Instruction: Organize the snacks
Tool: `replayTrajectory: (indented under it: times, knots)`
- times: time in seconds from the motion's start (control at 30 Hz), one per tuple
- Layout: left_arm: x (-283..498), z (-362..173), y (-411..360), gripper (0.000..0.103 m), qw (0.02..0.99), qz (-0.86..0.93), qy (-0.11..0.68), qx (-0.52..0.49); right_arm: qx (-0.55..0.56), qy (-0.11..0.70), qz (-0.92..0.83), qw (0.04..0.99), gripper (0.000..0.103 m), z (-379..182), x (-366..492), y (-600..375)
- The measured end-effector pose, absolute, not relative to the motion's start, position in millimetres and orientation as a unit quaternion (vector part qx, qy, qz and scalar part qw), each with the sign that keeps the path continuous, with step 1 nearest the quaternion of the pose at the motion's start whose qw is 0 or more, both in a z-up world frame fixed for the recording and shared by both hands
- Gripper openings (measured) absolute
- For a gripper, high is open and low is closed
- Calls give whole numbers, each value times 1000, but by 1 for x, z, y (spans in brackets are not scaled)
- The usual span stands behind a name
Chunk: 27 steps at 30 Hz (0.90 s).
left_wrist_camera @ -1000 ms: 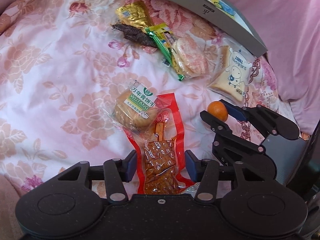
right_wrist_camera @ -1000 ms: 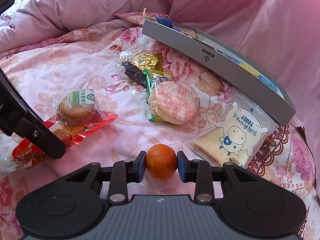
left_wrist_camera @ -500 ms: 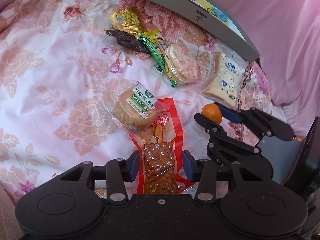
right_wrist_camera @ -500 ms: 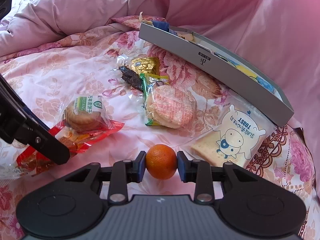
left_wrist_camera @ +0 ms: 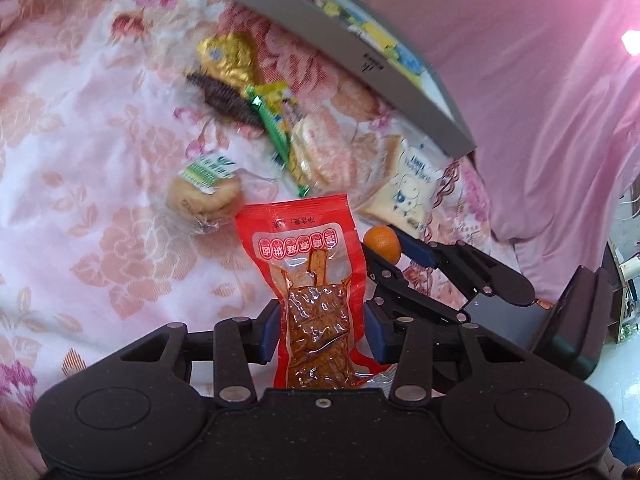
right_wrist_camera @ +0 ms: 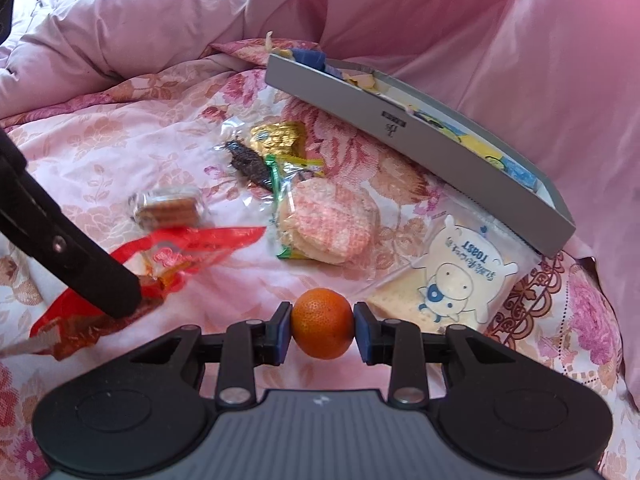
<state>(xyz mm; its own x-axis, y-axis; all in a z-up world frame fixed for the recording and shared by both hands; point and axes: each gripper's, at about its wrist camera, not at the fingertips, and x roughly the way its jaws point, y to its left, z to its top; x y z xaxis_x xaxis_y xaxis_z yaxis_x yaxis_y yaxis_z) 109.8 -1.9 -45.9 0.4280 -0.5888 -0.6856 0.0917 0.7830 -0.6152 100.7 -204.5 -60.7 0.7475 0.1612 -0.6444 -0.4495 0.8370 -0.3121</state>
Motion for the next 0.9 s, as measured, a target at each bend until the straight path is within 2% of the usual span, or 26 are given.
replayTrajectory:
  times: [0.57, 0.9]
  knots:
    - [86, -1, -2, 45, 882, -242, 343, -214, -201, 276, 142, 929, 37, -48, 101, -217]
    - [84, 5, -1, 45, 898, -232, 321, -193, -185, 215, 140, 949, 37, -33, 94, -221]
